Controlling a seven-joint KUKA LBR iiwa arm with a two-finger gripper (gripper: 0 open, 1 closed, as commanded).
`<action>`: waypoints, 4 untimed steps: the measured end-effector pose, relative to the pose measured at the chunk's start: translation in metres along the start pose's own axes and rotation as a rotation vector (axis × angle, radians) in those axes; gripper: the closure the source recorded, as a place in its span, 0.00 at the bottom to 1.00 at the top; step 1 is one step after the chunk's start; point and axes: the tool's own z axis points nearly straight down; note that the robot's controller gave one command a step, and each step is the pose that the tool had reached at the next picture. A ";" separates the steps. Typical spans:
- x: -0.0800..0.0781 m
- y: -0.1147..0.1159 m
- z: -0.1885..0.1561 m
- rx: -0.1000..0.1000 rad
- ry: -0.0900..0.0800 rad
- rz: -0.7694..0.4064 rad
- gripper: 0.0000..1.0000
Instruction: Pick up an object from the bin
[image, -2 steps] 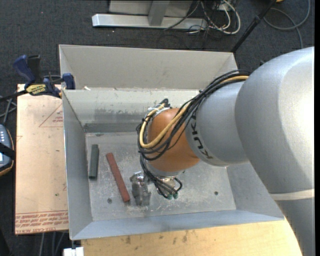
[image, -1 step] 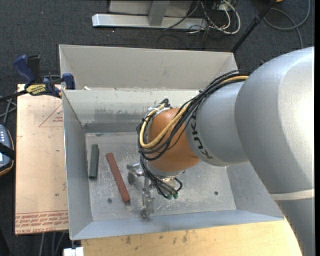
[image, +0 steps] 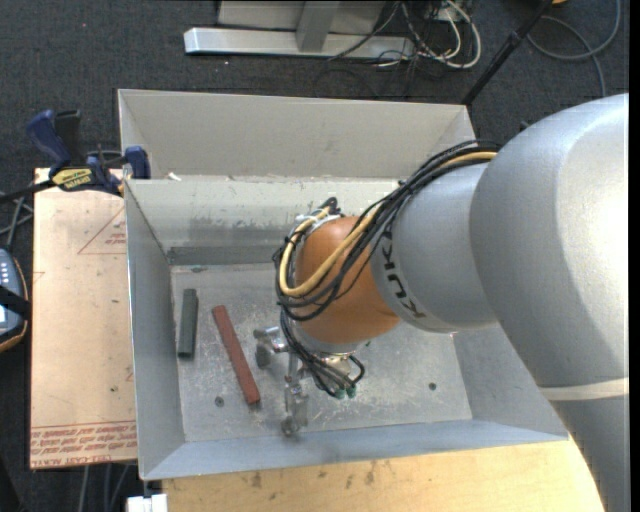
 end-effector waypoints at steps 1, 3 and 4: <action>0.000 0.011 -0.021 0.001 0.001 -0.031 0.00; -0.031 0.042 -0.018 0.001 0.000 0.035 0.00; -0.029 0.048 -0.033 0.000 0.001 -0.027 0.00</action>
Offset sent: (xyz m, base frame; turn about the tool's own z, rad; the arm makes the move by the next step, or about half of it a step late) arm 0.0252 0.0365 0.0244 -0.0786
